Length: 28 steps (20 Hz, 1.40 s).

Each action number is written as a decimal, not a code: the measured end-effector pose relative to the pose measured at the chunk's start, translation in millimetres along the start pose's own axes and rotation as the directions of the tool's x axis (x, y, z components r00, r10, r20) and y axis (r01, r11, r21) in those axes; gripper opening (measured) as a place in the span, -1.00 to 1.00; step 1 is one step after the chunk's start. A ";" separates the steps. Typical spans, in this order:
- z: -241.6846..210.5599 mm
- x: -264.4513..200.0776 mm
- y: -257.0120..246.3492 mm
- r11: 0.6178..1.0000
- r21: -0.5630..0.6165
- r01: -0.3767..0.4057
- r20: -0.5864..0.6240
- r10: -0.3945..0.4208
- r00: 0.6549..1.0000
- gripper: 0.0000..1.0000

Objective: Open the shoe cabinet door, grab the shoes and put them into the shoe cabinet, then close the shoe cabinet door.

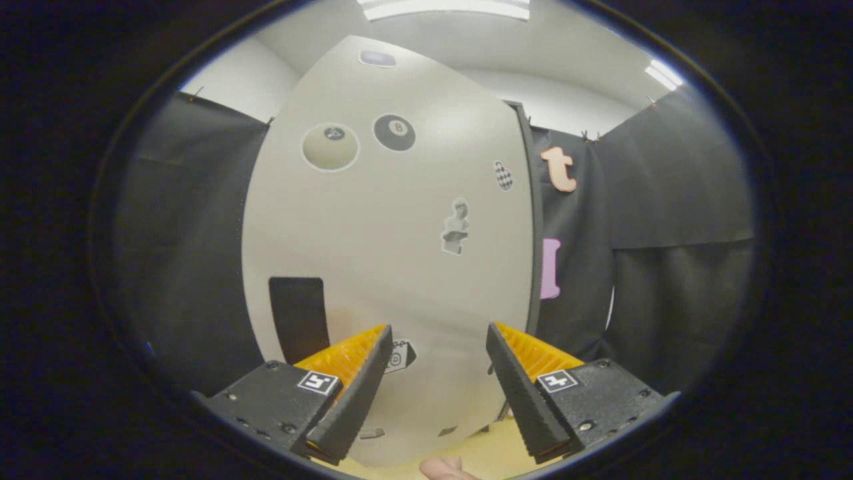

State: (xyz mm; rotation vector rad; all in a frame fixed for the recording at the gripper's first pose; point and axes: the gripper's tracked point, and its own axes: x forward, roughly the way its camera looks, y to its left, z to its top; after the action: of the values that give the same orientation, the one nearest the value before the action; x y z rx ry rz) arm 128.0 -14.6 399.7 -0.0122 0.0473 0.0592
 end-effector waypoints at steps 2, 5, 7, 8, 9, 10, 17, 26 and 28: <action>3.2 6.3 23.2 1.000 -0.010 -0.014 0.015 0.014 1.000 0.90; 0.3 -3.0 33.9 0.999 -0.013 0.030 0.002 -0.030 1.000 0.97; -3.2 -12.8 41.0 0.999 -0.002 0.034 -0.010 -0.034 0.999 0.98; -5.1 -19.4 40.4 0.999 0.006 0.046 -0.017 -0.046 0.999 0.97; -6.5 -27.4 36.5 0.998 0.016 0.067 -0.021 -0.067 0.998 0.98; -8.7 -36.2 31.3 0.996 0.028 0.083 -0.029 -0.083 0.996 0.97; -15.6 -121.5 4.7 0.992 0.108 0.065 0.059 -0.072 0.996 0.99; -51.2 -204.7 -36.5 0.983 0.094 0.155 0.050 -0.161 0.986 0.93; -55.9 -211.9 -39.6 0.984 0.081 0.161 0.062 -0.166 0.984 0.93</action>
State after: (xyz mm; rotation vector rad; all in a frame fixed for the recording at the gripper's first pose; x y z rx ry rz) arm -83.5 -67.4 354.4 0.0620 -0.0200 -0.1064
